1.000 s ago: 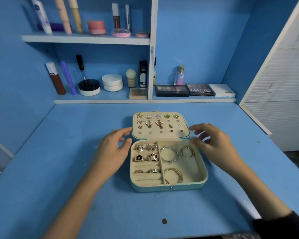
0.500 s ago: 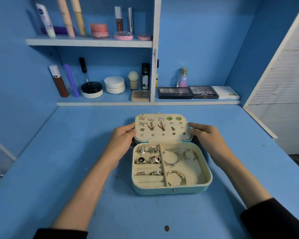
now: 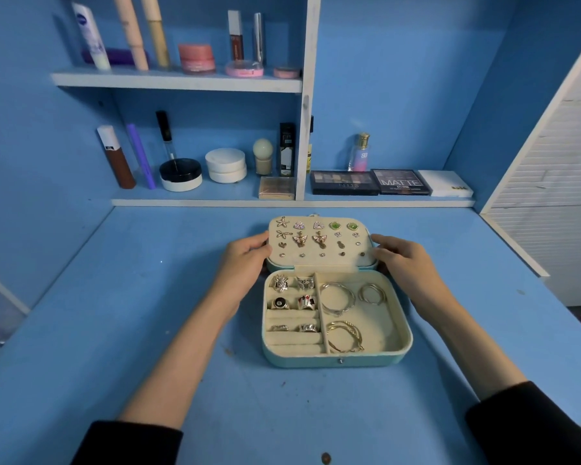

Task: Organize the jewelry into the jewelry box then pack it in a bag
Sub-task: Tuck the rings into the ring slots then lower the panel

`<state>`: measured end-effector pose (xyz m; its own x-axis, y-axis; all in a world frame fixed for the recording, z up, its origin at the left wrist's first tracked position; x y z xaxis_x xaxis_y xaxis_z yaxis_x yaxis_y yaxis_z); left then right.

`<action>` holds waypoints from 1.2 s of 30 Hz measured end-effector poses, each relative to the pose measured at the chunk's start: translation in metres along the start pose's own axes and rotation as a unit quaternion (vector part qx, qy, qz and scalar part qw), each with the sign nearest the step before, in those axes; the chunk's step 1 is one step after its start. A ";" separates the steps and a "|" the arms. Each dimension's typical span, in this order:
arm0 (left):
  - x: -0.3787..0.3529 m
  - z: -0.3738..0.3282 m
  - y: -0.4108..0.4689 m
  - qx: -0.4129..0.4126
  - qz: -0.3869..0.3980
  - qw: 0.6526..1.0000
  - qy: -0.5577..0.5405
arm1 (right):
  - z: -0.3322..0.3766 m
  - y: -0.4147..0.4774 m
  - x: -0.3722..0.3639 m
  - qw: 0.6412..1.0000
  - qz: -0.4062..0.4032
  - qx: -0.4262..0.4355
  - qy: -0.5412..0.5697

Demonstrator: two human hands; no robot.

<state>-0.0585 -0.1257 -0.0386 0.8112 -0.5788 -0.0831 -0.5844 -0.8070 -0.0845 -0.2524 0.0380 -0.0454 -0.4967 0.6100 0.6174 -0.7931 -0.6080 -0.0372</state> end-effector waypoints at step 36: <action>0.019 -0.041 -0.051 -0.156 -0.007 0.988 0.002 | 0.035 -0.057 0.047 0.984 -0.012 0.121 0.129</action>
<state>-0.0126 -0.1000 0.0045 0.8201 -0.5666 -0.0795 -0.5389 -0.8117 0.2252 -0.2181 0.0836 0.0139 -0.5770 0.7153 0.3942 -0.7137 -0.6763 0.1823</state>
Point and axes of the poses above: each hand's wrist, its own y-axis towards the middle knuckle, its own x-axis out of the back of the hand, z = x × y, the point moved 10 cm from there along y, towards the middle knuckle, and after that the axes turned 12 degrees about -y, right-handed, at the moved point
